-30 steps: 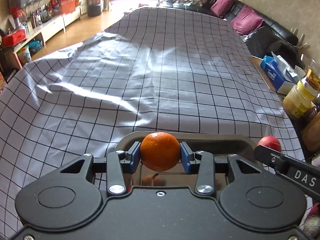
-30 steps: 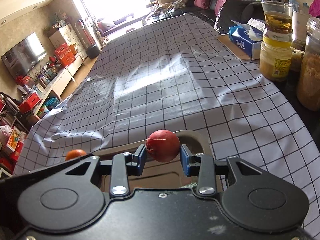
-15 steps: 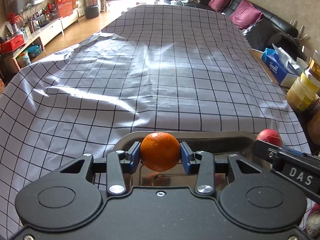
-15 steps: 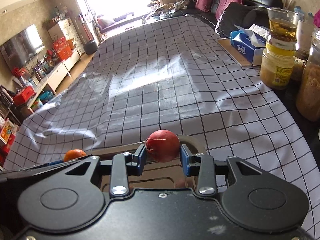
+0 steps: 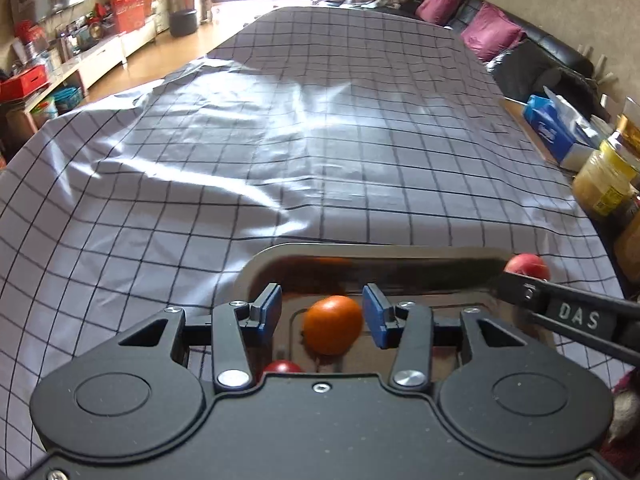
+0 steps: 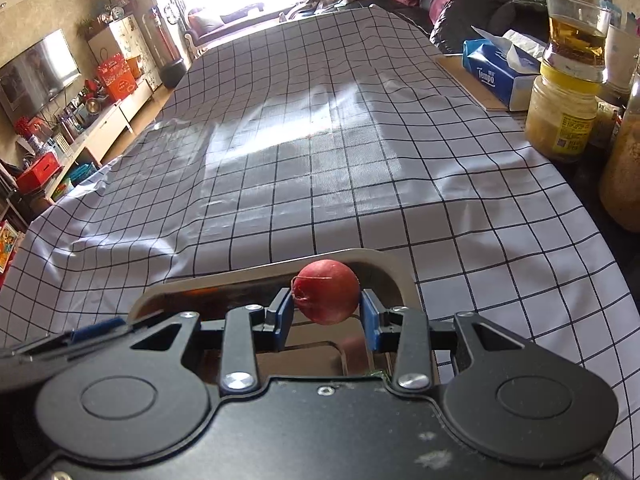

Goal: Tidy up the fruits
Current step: 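Lower into tray and open left tool while right tool releases apple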

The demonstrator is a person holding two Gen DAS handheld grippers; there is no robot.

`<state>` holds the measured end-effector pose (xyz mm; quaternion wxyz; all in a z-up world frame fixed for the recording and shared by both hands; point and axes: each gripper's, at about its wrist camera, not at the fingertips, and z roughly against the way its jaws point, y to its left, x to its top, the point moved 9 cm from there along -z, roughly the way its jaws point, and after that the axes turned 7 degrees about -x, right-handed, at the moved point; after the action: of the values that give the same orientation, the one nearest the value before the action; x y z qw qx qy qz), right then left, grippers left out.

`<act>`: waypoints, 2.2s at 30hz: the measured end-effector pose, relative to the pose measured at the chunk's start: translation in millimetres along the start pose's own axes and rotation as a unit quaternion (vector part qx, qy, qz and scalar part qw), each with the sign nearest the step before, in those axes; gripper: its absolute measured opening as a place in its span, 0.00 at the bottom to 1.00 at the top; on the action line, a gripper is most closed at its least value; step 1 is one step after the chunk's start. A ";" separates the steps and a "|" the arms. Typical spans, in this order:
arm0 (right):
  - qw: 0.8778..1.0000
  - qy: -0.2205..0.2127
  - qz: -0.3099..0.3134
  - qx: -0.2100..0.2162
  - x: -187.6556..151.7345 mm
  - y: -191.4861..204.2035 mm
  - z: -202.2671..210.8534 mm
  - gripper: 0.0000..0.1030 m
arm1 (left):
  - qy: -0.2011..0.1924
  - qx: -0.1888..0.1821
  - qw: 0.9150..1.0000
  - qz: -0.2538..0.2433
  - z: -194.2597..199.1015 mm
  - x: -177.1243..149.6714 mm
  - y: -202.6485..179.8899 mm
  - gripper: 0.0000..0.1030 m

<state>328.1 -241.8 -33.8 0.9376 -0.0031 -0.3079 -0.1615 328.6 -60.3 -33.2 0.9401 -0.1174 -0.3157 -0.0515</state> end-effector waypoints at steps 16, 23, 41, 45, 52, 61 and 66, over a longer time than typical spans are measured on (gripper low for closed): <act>1.000 -0.014 0.000 0.001 2.6 -1.3 7.7 0.38 | -0.015 -0.007 1.000 0.005 1.5 0.4 -2.1 0.52; 1.000 -0.013 -0.001 0.005 2.3 -0.1 9.1 0.38 | -0.013 -0.003 1.000 -0.001 -0.1 -1.5 -5.0 0.52; 1.000 -0.008 0.010 0.016 -2.2 7.6 10.6 0.38 | -0.003 0.021 1.000 -0.001 -3.0 -4.9 -2.1 0.52; 1.000 0.012 0.015 0.025 -7.9 12.5 3.7 0.38 | -0.001 0.021 1.000 -0.003 -3.8 -5.5 -3.2 0.52; 0.999 0.018 0.024 0.024 -14.2 18.6 1.7 0.38 | -0.006 0.006 1.000 -0.005 5.1 -4.2 -8.1 0.52; 0.999 0.013 0.015 0.031 -9.3 15.3 9.3 0.38 | -0.013 -0.011 1.000 -0.019 31.3 -14.3 -18.7 0.52; 0.999 0.009 0.014 0.031 -9.0 15.4 11.9 0.38 | -0.025 -0.017 0.999 -0.028 56.6 -32.2 -17.5 0.52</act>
<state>319.1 -223.3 -27.9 0.9422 0.0230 -0.3039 -0.1390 267.1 -62.1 -5.6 0.9278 -0.1259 -0.3417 -0.0807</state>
